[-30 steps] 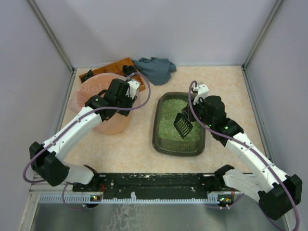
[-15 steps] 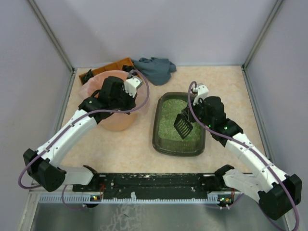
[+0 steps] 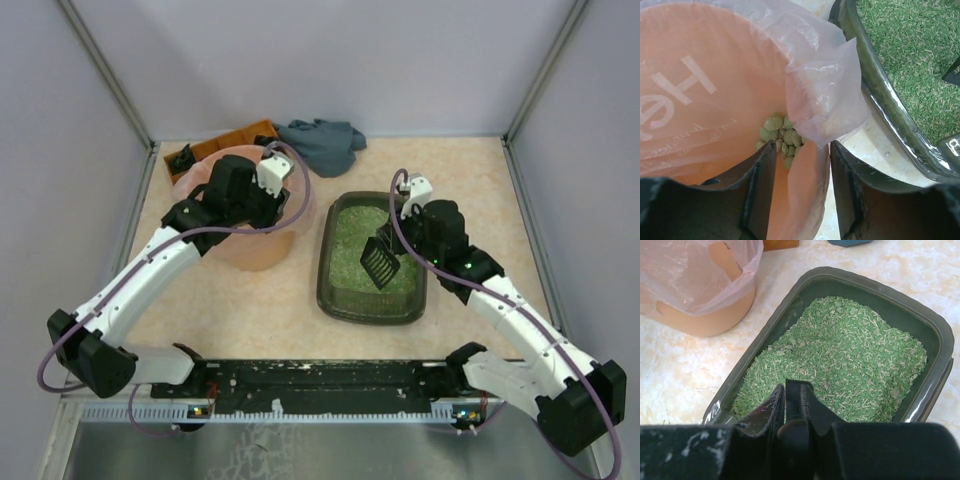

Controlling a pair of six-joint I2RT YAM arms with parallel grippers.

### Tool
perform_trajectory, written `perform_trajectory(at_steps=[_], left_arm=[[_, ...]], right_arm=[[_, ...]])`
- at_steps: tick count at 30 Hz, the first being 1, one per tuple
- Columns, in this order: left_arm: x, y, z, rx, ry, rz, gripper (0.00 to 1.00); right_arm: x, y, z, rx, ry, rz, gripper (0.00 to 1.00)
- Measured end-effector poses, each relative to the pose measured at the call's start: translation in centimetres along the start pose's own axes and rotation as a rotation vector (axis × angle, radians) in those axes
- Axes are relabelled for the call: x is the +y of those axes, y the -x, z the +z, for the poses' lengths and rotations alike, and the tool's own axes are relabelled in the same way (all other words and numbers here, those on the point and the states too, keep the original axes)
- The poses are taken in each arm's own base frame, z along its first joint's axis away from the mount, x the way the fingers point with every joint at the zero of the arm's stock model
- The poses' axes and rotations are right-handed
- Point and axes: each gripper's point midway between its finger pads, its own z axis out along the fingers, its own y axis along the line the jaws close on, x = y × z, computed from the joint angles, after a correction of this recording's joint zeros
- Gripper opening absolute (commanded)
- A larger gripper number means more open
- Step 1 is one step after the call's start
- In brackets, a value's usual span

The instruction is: Clean the litter box

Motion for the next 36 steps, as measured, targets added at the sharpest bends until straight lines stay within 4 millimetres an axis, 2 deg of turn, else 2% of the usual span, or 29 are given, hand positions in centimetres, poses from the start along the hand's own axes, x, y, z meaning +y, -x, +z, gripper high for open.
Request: perform_trajectory(at_steps=[5, 11, 13, 15, 17, 19, 28, 36], left_arm=[[0.5, 0.1, -0.4, -0.003, 0.026, 0.014, 0.54], [0.0, -1.2, 0.3, 0.051, -0.002, 0.030, 0.52], [-0.2, -1.7, 0.8, 0.073, -0.017, 0.035, 0.42], [-0.4, -2.2, 1.2, 0.094, -0.029, 0.041, 0.29], [-0.5, -2.5, 1.5, 0.109, -0.034, 0.047, 0.12], [-0.7, -2.7, 1.8, 0.117, -0.048, 0.055, 0.00], [-1.9, -2.6, 1.8, 0.109, -0.115, 0.052, 0.00], [-4.0, -0.8, 1.4, 0.024, -0.243, 0.066, 0.00]], right_arm=[[0.1, -0.2, 0.2, 0.008, 0.008, 0.007, 0.00], [0.1, -0.3, 0.2, 0.010, 0.009, 0.008, 0.00], [0.1, -0.4, 0.2, 0.013, 0.008, 0.008, 0.00], [0.1, -0.6, 0.2, 0.016, 0.009, 0.008, 0.00], [0.1, -0.6, 0.2, 0.016, 0.009, 0.009, 0.00], [0.1, -0.6, 0.2, 0.016, 0.010, 0.009, 0.00], [0.1, -0.8, 0.3, 0.018, 0.010, 0.009, 0.00], [0.0, -1.4, 0.4, 0.031, 0.008, 0.017, 0.00]])
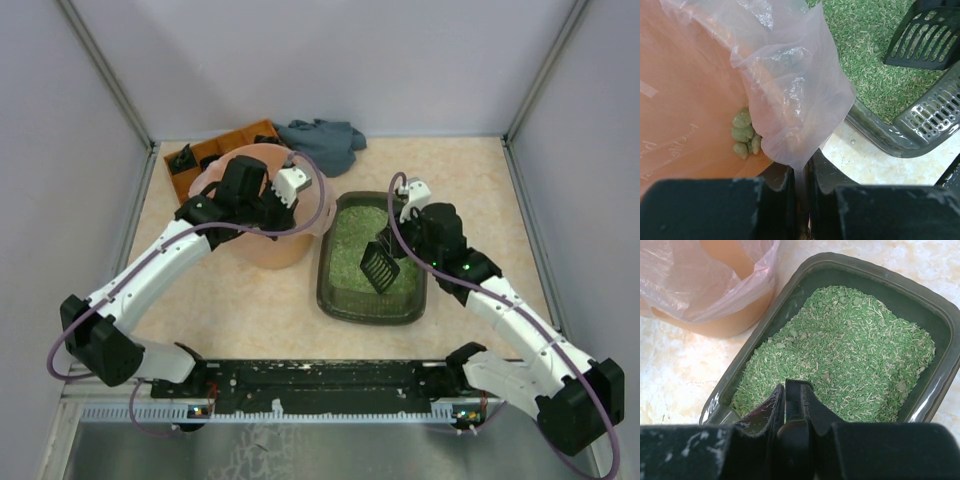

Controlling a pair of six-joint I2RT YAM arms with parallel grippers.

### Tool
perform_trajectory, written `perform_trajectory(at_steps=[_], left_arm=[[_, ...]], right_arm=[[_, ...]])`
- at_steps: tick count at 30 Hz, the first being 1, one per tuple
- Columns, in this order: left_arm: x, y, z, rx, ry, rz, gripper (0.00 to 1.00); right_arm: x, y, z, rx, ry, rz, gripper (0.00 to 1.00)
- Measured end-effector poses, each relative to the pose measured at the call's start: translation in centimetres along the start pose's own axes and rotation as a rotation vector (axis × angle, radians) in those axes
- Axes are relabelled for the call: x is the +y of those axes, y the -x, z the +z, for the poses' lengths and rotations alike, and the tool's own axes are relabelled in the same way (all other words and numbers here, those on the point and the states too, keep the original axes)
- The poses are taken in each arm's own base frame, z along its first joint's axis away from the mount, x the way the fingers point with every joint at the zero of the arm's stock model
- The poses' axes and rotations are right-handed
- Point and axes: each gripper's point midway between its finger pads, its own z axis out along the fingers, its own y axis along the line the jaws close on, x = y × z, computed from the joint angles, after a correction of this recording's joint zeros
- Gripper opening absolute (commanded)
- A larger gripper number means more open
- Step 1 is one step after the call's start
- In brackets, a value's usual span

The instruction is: Clean the litter box

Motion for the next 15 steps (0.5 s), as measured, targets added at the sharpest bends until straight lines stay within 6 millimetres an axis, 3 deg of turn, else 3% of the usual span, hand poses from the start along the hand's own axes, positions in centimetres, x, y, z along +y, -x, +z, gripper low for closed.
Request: perform_trajectory(at_steps=[3, 9, 15], left_arm=[[-0.3, 0.4, 0.2, -0.015, -0.023, 0.015, 0.00], [0.4, 1.3, 1.0, -0.030, -0.009, 0.042, 0.50], [1.5, 3.5, 0.4, -0.107, 0.049, 0.069, 0.66]], right_arm=[[0.0, 0.0, 0.0, -0.002, -0.002, 0.000, 0.00], [-0.2, 0.0, -0.1, -0.002, -0.011, 0.000, 0.00], [-0.6, -0.2, -0.2, 0.012, -0.032, -0.018, 0.00]])
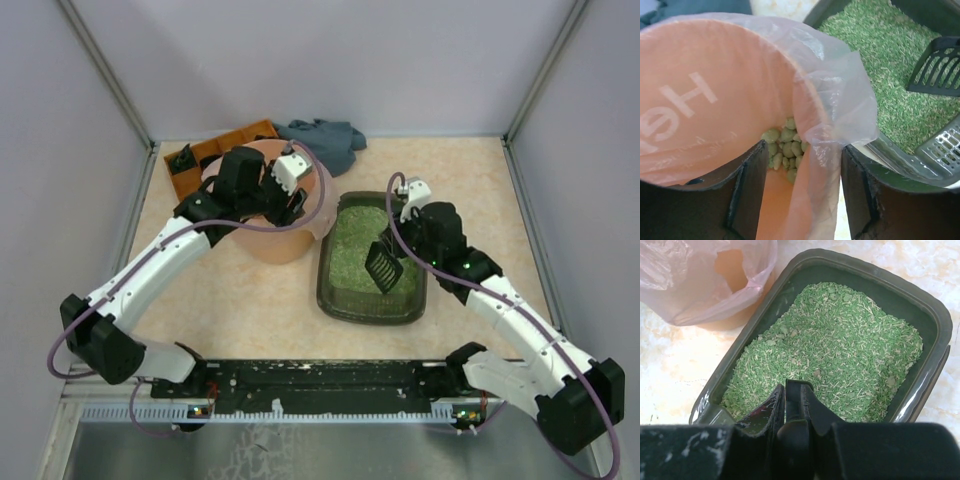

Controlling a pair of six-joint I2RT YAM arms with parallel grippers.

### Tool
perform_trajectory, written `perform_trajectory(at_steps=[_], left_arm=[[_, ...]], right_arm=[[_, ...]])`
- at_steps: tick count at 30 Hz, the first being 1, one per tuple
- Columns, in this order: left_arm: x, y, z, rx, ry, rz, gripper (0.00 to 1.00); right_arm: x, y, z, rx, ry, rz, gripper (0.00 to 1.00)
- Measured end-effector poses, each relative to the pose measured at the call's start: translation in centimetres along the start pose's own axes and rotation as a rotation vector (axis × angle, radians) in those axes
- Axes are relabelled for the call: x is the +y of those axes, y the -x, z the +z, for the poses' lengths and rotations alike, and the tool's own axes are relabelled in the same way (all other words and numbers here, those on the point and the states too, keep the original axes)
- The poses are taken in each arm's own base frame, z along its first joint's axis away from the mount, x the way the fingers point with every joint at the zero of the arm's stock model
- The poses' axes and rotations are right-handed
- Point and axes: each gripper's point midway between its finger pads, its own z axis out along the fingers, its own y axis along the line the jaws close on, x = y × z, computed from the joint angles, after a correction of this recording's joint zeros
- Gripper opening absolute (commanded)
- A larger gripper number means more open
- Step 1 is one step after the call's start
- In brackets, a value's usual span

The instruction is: Clean the litter box

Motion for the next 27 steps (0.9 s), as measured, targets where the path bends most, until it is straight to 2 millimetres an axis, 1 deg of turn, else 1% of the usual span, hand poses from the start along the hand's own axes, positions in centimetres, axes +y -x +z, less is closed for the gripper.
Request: perform_trajectory(at_steps=[2, 5, 8, 9, 12, 13, 15, 17, 20, 21, 24, 25, 27], left_arm=[[0.5, 0.8, -0.7, -0.028, 0.032, 0.003, 0.68], [1.4, 2.5, -2.4, -0.089, 0.091, 0.004, 0.70], [2.0, 5.0, -5.5, -0.192, 0.154, -0.013, 0.71], [2.1, 6.0, -7.0, -0.239, 0.172, -0.025, 0.71], [1.5, 8.0, -10.8, -0.361, 0.178, -0.058, 0.71], [0.9, 8.4, -11.9, -0.398, 0.163, -0.070, 0.69], [-0.6, 8.5, -13.5, -0.446, 0.117, -0.098, 0.66], [-2.5, 8.0, -14.0, -0.461, 0.054, -0.126, 0.64], [-6.4, 6.4, -13.8, -0.448, -0.065, -0.167, 0.63], [-7.9, 5.4, -13.4, -0.430, -0.108, -0.185, 0.63], [-10.9, 1.9, -12.2, -0.359, -0.192, -0.239, 0.61], [-11.8, 0.4, -11.6, -0.325, -0.215, -0.265, 0.61], [-13.2, -1.9, -10.7, -0.271, -0.248, -0.305, 0.61]], right_arm=[[-0.1, 0.2, 0.0, 0.005, -0.006, -0.012, 0.00], [-0.2, 1.1, 0.2, 0.000, -0.010, -0.035, 0.00], [-0.3, 1.8, 0.3, -0.007, -0.014, -0.067, 0.00], [-0.3, 1.9, 0.3, -0.010, -0.012, -0.078, 0.00], [-0.4, 2.0, 0.3, -0.009, 0.007, -0.110, 0.00], [-0.3, 2.0, 0.3, -0.009, 0.015, -0.122, 0.00], [-0.2, 2.0, 0.4, -0.012, 0.033, -0.144, 0.00], [0.0, 2.0, 0.6, -0.009, 0.052, -0.167, 0.00], [0.0, 1.2, 1.3, 0.023, 0.077, -0.193, 0.00], [0.0, 0.9, 1.6, 0.035, 0.087, -0.200, 0.00], [0.2, 0.4, 1.9, 0.052, 0.111, -0.220, 0.00], [0.2, 0.4, 1.9, 0.051, 0.118, -0.227, 0.00], [0.3, 0.4, 1.9, 0.050, 0.127, -0.243, 0.00]])
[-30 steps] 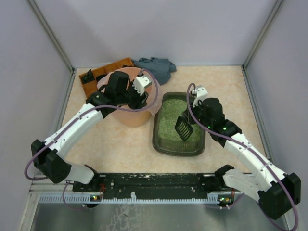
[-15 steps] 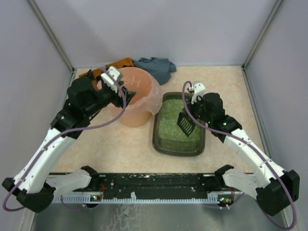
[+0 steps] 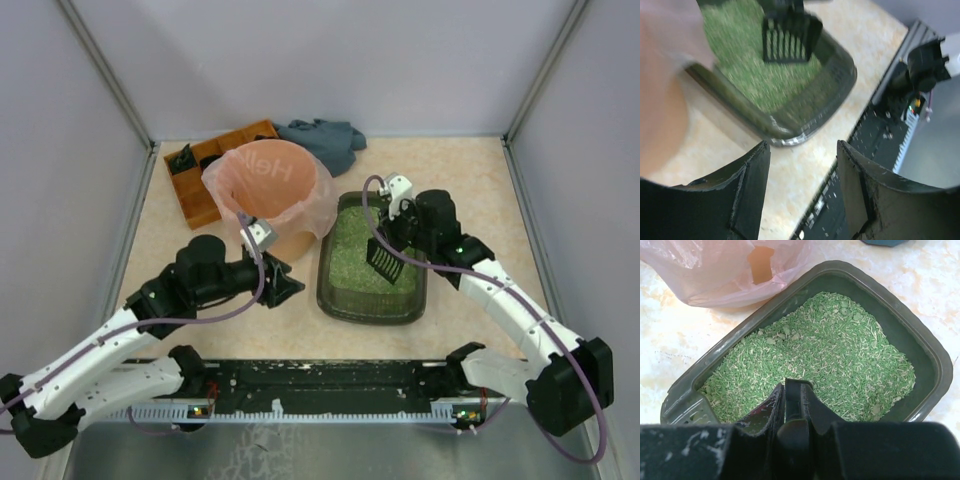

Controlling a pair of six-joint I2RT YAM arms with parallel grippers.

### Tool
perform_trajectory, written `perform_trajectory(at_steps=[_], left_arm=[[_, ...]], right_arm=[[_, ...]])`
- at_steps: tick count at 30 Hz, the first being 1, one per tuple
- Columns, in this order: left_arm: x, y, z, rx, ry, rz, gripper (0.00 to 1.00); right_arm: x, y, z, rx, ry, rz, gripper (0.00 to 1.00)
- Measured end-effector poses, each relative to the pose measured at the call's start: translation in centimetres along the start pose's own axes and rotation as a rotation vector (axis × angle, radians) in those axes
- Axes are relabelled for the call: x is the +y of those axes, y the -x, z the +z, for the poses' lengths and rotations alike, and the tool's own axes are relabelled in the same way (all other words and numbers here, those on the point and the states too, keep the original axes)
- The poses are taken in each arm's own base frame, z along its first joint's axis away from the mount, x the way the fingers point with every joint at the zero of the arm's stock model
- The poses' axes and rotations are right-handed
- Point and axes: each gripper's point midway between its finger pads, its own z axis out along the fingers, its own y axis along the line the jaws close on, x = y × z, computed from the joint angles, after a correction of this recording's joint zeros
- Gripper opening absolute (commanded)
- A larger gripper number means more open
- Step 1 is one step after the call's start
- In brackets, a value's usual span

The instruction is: Clean the litter box

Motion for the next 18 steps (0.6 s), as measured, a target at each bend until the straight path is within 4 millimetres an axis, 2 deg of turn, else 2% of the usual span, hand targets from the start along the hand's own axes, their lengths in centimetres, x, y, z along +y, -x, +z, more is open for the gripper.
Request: perform_trajectory(at_steps=[3, 9, 13, 18], left_arm=[[-0.5, -3.9, 0.6, 0.069, -0.018, -0.069, 0.61], [-0.3, -9.6, 1.6, 0.131, -0.009, -0.165, 0.62], [0.1, -11.9, 2.9, 0.138, 0.005, -0.217, 0.62], [0.4, -13.3, 4.9, 0.147, 0.030, -0.249, 0.62]], right_arm=[[0.0, 0.1, -0.1, -0.005, 0.007, -0.027, 0.00], [-0.2, 1.4, -0.4, -0.036, 0.013, -0.124, 0.00], [-0.9, 2.0, -0.5, -0.047, -0.011, -0.189, 0.00], [-2.5, 2.2, -0.6, -0.045, -0.090, -0.220, 0.00]])
